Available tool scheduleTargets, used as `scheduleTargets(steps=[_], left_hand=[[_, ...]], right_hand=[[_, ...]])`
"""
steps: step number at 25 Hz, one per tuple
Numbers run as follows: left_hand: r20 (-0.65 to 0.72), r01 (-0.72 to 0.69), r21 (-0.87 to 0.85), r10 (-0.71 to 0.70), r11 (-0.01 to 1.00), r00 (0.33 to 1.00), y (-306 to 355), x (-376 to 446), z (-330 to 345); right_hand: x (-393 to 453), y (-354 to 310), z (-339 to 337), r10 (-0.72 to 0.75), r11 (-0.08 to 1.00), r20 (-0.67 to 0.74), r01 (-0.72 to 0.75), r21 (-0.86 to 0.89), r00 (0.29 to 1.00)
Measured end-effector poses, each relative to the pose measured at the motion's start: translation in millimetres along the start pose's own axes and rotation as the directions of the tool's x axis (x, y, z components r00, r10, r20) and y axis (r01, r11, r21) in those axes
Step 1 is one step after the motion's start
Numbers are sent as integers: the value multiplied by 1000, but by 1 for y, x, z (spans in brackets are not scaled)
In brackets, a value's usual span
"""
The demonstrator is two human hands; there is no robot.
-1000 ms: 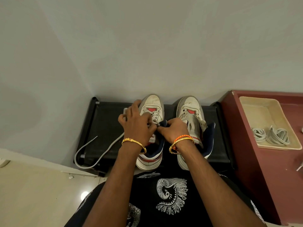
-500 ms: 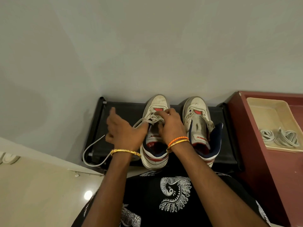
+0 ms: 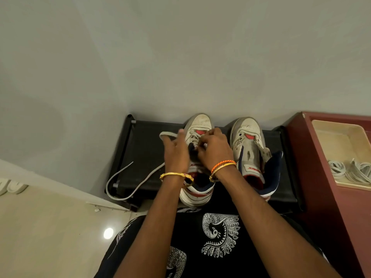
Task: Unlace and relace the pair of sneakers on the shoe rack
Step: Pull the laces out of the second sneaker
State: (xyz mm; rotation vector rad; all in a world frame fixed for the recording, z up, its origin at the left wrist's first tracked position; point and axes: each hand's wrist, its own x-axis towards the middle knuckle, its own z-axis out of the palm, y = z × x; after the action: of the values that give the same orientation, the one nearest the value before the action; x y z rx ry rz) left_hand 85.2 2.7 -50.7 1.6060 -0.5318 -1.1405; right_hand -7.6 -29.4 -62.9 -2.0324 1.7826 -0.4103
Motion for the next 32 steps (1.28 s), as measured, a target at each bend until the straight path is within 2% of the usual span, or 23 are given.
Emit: scheduleTargets(steps=[1, 2, 3, 4, 6, 8, 10, 11, 14, 16, 18, 19, 21, 22, 23, 26, 27, 28, 32], left_hand=[[-85, 61, -204, -79, 977, 993, 4, 4, -3], [-163, 72, -281, -122, 957, 979, 8, 5, -6], [-210, 72, -237, -123, 969, 970, 8, 7, -10], [-203, 78, -142, -106, 987, 973, 7, 6, -15], [-11, 92, 120, -92, 989, 996, -1, 1, -18], [160, -32, 441, -43, 897, 986, -11, -5, -16], [133, -215, 671, 171, 709, 976, -18, -2, -11], [105, -257, 702, 260, 664, 960, -17, -1, -9], [55, -259, 754, 335, 604, 941, -17, -1, -2], [41, -226, 784, 316, 578, 948, -20, -2, 3], [11, -201, 781, 308, 592, 951, -21, -2, 6], [-3, -188, 779, 304, 598, 953, -22, -2, 7], [-26, -159, 777, 283, 609, 959, -25, 0, 7], [-21, -162, 769, 278, 618, 960, -28, 1, 7], [-9, -178, 750, 278, 637, 961, -30, 1, 6], [-8, -196, 658, 268, 727, 963, -29, -2, 5], [-18, -188, 644, 260, 742, 965, -27, -4, 4], [-27, -184, 640, 261, 746, 965, -26, -6, 3], [-40, -186, 640, 274, 746, 961, -24, -10, 4]], right_hand=[[1, 1, -1, 8, 1000, 19, -8, 24, 1000], [2, 3, -1, 11, 999, 35, -13, 40, 999], [3, 3, 0, 15, 998, 46, -18, 53, 999], [3, 3, 1, 20, 997, 49, -23, 70, 999], [4, 2, 2, 20, 994, 27, -23, 109, 999], [3, 2, 1, -5, 992, 1, 5, 128, 1000], [3, 2, 1, -33, 993, -2, 33, 114, 999], [3, 2, 2, -36, 993, -5, 36, 109, 999], [8, 5, 0, 81, 971, -92, -58, 231, 992], [15, 10, -10, 301, 882, -120, -228, 412, 946], [21, 16, -16, 479, 743, -35, -384, 548, 877], [23, 16, -17, 511, 681, 27, -424, 597, 859], [22, 12, -17, 455, 597, 142, -419, 684, 879], [21, 10, -16, 390, 609, 175, -396, 687, 904], [20, 9, -16, 312, 675, 200, -364, 642, 929], [14, 5, -13, 88, 949, 282, -166, 268, 956], [14, 5, -8, 54, 983, 272, -100, 156, 961], [13, 5, -3, 41, 991, 251, -72, 115, 967], [12, 7, 2, 113, 935, 242, -185, 303, 964]])
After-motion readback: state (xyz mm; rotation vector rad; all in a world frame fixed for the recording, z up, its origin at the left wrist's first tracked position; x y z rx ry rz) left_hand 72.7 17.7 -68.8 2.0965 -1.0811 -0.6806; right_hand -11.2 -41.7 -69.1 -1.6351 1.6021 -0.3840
